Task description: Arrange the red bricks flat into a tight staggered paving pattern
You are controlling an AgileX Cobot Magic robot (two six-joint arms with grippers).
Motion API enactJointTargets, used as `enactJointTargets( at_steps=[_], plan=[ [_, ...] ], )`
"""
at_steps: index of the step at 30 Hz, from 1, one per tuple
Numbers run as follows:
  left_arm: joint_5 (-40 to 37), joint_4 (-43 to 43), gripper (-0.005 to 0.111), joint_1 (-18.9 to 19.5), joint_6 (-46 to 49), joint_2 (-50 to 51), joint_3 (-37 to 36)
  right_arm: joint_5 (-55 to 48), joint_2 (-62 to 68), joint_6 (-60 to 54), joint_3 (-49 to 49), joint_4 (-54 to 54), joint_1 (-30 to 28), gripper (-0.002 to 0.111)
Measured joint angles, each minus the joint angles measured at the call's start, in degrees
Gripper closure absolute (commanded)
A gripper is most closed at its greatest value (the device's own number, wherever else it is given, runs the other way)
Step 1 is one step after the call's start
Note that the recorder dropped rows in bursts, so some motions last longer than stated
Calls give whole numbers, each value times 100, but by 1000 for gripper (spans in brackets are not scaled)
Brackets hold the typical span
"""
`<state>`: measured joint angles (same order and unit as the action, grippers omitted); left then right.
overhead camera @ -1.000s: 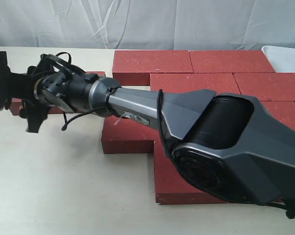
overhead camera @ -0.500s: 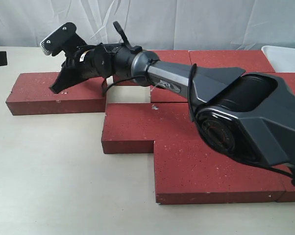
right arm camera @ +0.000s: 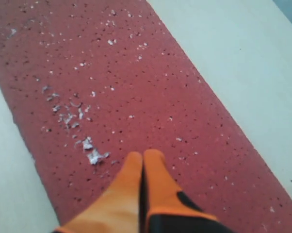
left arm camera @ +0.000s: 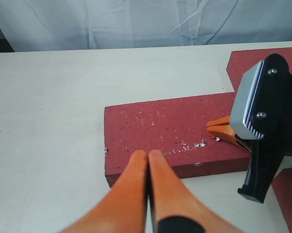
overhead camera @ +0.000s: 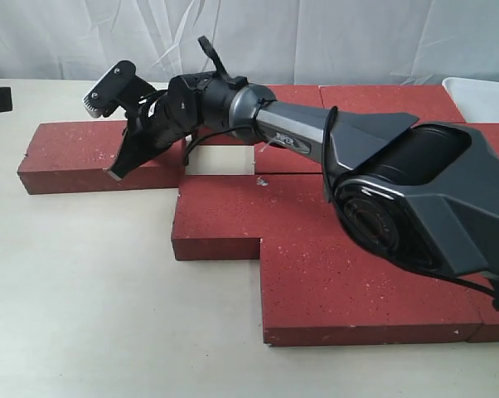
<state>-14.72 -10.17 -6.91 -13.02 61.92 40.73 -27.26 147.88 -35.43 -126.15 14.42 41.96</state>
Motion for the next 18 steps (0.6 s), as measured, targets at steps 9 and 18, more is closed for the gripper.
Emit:
enactJointTargets(
  at_steps=[9,18],
  plan=[
    [0,0,106,0,0,0,0,-418,-66,256,1,-234,-67,109],
    [0,0,106,0,0,0,0,-605,-138,509,-32,-368,66,109]
  ],
)
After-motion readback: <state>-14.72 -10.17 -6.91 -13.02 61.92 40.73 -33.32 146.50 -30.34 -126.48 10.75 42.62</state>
